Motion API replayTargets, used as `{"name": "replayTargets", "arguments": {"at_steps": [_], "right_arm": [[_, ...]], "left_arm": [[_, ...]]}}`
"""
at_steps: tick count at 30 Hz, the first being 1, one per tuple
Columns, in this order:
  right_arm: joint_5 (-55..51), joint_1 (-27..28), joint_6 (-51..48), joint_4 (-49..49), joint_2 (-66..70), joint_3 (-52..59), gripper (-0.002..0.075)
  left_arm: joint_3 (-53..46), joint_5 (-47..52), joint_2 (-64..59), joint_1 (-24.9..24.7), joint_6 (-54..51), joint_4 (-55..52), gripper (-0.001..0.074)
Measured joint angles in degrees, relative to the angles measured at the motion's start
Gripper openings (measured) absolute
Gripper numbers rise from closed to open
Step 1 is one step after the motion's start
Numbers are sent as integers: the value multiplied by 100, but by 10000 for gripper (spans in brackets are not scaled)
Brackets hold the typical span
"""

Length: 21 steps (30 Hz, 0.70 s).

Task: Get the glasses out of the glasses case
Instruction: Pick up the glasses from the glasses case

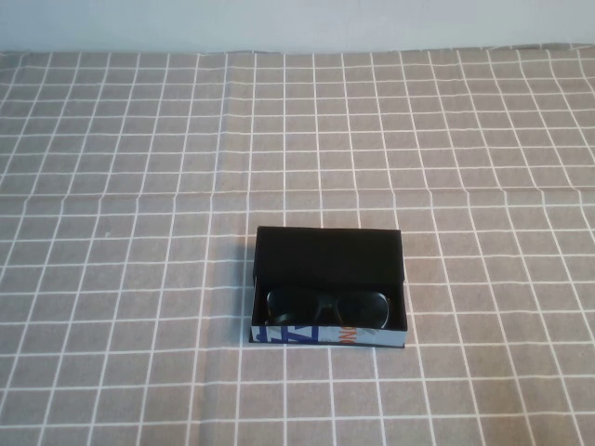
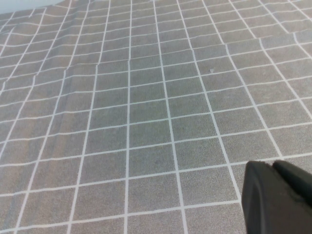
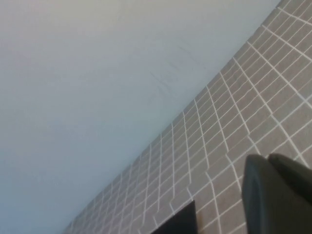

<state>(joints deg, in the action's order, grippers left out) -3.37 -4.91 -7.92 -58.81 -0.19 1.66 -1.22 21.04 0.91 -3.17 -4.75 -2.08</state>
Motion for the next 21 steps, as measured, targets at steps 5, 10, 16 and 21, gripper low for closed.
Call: {"name": "replayTargets", "arguments": {"at_steps": [5, 10, 16, 21], "right_arm": [[-527, 0, -520, 465, 38, -22, -20], [-1322, 0, -710, 1112, 848, -672, -20], [-2327, 0, -2040, 1706, 2461, -2224, -20], [-3331, 0, -3898, 1760, 3840, -3799, -20]], "left_arm": [[0, 0, 0, 0, 0, 0, -4], [0, 0, 0, 0, 0, 0, -4], [0, 0, 0, 0, 0, 0, -4], [0, 0, 0, 0, 0, 0, -4]]}}
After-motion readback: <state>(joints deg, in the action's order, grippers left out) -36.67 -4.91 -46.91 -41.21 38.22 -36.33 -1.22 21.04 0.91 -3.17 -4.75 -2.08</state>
